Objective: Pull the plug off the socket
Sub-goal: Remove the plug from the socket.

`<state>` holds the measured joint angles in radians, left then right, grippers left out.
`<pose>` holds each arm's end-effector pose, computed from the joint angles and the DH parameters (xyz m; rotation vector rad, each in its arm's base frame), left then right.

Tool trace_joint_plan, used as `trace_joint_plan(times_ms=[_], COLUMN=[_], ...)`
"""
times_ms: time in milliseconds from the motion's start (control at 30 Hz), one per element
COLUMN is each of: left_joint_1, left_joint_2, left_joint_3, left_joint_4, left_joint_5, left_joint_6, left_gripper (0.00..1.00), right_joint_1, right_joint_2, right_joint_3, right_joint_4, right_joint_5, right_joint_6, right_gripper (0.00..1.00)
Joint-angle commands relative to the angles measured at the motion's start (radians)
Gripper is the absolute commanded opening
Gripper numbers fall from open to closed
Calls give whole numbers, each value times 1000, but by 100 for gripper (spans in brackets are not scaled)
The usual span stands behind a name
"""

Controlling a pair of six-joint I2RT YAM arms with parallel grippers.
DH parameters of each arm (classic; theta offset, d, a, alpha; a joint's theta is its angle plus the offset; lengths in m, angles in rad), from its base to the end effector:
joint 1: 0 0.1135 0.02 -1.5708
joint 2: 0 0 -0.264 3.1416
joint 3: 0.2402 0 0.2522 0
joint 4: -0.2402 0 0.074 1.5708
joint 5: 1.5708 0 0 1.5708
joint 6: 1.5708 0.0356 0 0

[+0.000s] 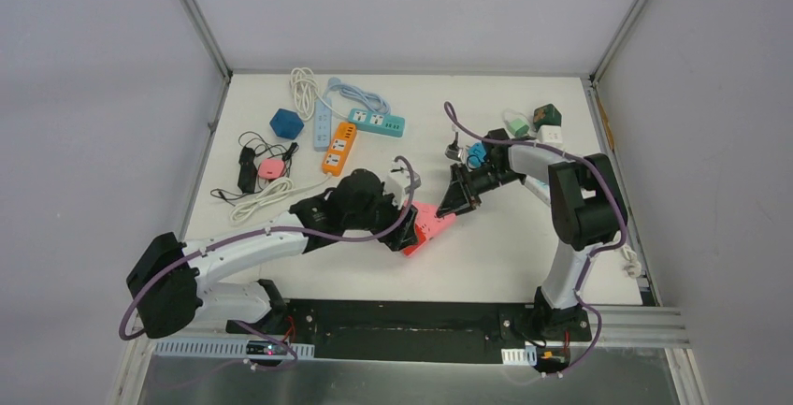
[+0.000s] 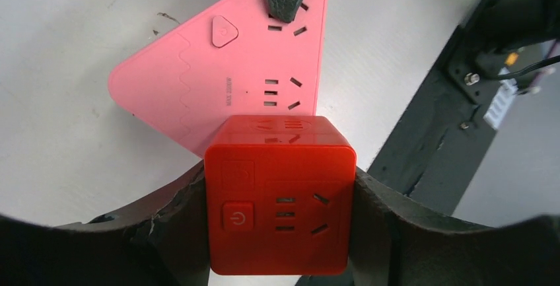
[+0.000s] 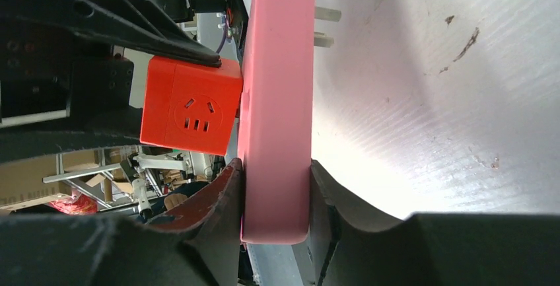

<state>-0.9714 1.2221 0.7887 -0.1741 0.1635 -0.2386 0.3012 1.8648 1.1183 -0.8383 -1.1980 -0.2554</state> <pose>0.1458 -0.2236 0.2509 0.9162 2.1126 -0.8390 0.2918 0.1254 0.1569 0.6926 -2.4689 -1.7496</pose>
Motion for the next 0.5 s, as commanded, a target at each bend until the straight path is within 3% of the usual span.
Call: trace_joint_plan(times_ms=[0, 167, 233, 367, 467], left_joint_1=[117, -127, -166, -110, 14], left_joint_2=[-95, -32, 12, 17, -35], left_joint_3=[-20, 130, 174, 147, 39], left_joint_4=[215, -43, -90, -15, 193], left_joint_5=[95, -276, -330, -214, -36], left_joint_6=[-183, 100, 128, 21, -182], left_gripper=[0, 0, 0, 0, 0], right_joint_1=[10, 12, 12, 12, 13], right_joint_2=[-13, -12, -12, -13, -13], right_joint_3=[11, 11, 10, 11, 10], right_joint_4=[25, 29, 28, 29, 31], right_joint_5=[64, 65, 67, 68, 69], right_joint_6=[-59, -56, -56, -56, -56], right_gripper=[0, 0, 0, 0, 0])
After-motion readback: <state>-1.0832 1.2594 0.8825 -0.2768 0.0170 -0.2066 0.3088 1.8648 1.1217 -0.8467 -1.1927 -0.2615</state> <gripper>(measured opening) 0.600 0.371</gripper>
